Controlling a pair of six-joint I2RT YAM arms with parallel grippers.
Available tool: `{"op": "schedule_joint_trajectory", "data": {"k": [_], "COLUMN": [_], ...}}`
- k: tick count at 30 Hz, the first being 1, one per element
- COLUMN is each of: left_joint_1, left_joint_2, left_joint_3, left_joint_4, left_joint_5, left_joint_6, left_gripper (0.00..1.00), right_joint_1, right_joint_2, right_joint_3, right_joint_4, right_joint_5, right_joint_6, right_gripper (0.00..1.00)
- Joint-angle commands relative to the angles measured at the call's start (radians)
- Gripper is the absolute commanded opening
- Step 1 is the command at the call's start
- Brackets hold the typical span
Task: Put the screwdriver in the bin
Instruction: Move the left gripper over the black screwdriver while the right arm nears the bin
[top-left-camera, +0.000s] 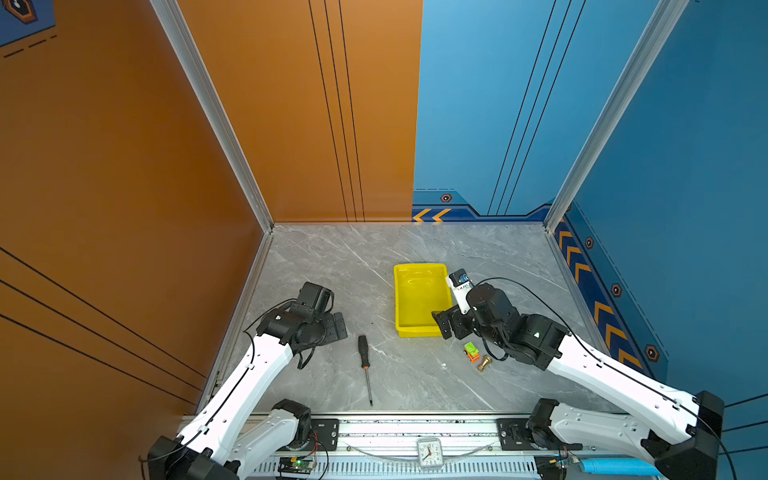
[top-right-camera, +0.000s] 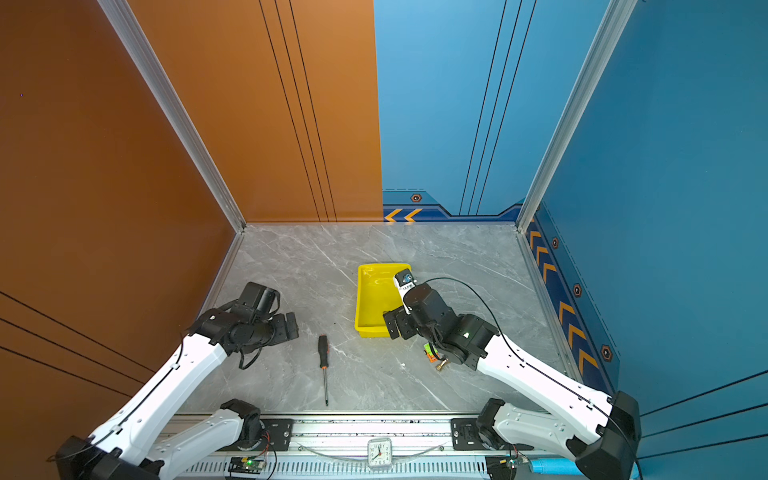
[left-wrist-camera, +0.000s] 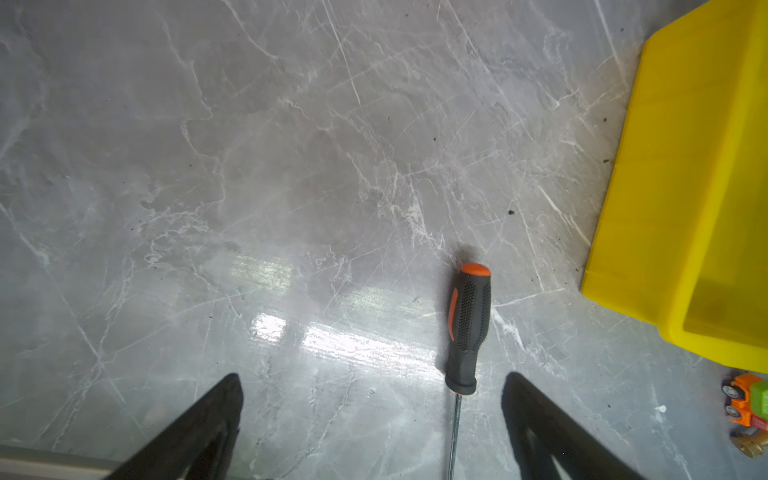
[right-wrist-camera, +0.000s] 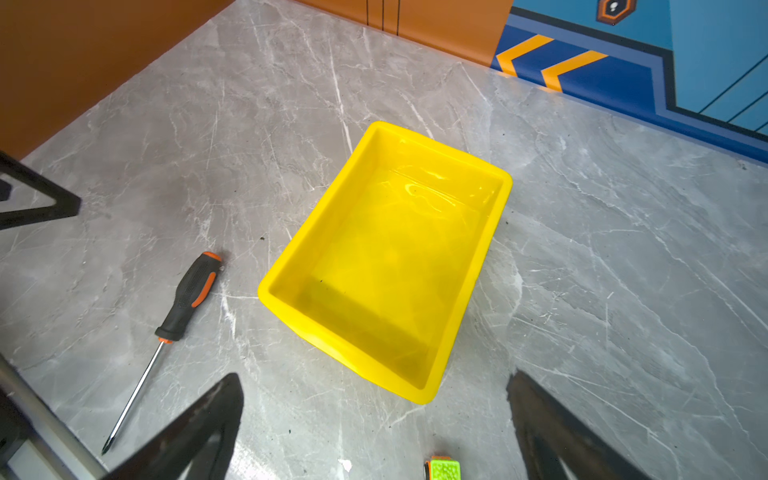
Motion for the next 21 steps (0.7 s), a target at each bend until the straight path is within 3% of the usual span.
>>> {"op": "schedule_joint_trajectory", "data": {"k": [1, 6, 13, 21], "left_joint_1": [-0.049, -0.115, -0.212, -0.274], "left_joint_2": [0.031, 0.082, 0.192, 0.351], "left_joint_3": [0.014, 0.006, 0.004, 0.046], "left_joint_4": [-0.027, 0.024, 0.122, 0.145], "left_joint_5": [0.023, 0.01, -0.012, -0.062], "left_joint_6": [-0.031, -0.06, -0.136, -0.143], "left_gripper": [0.98, 1.0, 0.94, 0.92], "right_joint_1": [0.047, 0.082, 0.111, 0.127], "right_joint_2": [0.018, 0.078, 0.079, 0.085], "right_joint_3": [0.027, 0.033, -0.029, -0.073], "right_joint_4": [-0.045, -0.013, 0.094, 0.12], "right_joint_5": [-0.01, -0.06, -0.18, -0.261], "right_joint_6": [-0.032, -0.048, -0.045, -0.121], "right_gripper": [1.0, 1.0, 1.0, 1.0]}}
